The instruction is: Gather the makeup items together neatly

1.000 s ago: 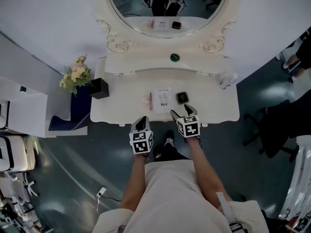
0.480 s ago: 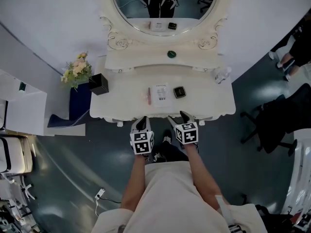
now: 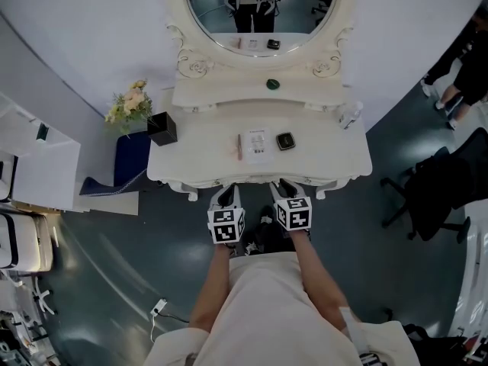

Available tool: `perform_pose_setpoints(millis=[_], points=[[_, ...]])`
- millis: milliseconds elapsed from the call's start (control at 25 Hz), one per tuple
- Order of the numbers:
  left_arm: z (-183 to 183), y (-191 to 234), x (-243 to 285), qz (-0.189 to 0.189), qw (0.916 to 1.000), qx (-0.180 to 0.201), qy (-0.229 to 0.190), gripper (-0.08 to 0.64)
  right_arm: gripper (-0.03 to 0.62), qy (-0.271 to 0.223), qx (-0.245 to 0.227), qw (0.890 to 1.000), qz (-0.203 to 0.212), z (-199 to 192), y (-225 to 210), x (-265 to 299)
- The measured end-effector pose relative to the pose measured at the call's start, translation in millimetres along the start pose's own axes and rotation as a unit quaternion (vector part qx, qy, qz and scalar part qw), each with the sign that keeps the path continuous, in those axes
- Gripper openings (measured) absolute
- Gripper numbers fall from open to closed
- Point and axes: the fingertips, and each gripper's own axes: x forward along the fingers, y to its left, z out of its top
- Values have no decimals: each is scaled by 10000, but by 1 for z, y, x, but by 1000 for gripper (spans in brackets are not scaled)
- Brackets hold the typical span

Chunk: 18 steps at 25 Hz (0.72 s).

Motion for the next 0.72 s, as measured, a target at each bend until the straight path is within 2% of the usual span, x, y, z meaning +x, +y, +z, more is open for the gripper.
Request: perform_pose_setpoints(millis=[240,720], points=[[-1,-3,-2,-81,9999,-41,-44,15,78,-33,52,10000,-51,-8,3,-4],[-6,-4,0,-153,9998,-157,-37,15,46,-226,208,9995,-59,-18,-3,-15]])
